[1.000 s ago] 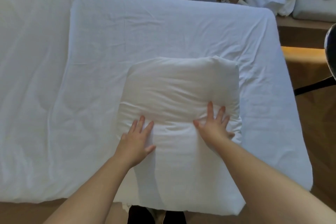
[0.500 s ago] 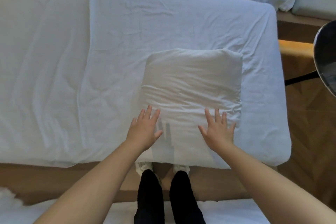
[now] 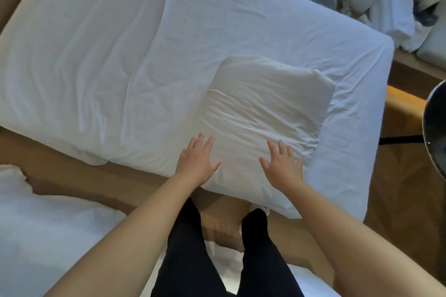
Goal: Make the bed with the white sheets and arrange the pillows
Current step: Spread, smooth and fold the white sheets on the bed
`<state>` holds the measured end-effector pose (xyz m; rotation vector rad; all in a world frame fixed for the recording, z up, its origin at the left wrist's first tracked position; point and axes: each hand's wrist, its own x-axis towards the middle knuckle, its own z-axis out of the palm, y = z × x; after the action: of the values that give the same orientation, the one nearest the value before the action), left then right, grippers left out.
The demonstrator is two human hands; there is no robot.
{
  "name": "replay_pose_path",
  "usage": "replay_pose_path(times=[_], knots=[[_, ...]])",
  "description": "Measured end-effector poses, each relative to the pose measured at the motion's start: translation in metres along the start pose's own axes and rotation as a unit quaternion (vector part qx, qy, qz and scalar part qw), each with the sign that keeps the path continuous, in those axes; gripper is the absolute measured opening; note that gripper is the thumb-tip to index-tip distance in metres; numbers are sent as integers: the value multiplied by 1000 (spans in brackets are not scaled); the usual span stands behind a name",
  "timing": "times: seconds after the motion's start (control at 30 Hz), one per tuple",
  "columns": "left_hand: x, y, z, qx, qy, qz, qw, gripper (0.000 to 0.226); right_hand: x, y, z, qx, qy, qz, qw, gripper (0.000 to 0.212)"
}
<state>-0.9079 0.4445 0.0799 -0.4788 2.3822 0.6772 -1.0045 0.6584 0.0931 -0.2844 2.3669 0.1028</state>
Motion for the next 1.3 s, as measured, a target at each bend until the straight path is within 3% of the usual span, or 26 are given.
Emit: replay_pose_path(times=[0.23,0.4,0.63,0.87,0.97,1.07,1.17,1.3], knots=[[-7,35,75,-157,56,-132,977,74,36,56,-20,-99,3,-128,987,60],[-12,52,127,-303,96,-229,920,71,70,71,-27,-165,-11,-189,968,59],[-13,50,164,-434,95,-291,847,71,94,46,-31,-178,-26,-203,962,59],[22,35,172,-593,156,-330,718,56,154,18,-59,-149,5,-215,965,66],[47,27,182,-664,185,-364,627,84,199,7,-72,-139,44,-206,968,74],[85,22,209,-733,230,-382,513,115,259,-9,-79,-115,76,-180,974,88],[130,27,241,-771,249,-400,428,124,337,-27,-75,-80,104,-169,977,95],[189,46,284,-788,316,-406,339,138,428,-26,-78,49,6,-179,983,104]])
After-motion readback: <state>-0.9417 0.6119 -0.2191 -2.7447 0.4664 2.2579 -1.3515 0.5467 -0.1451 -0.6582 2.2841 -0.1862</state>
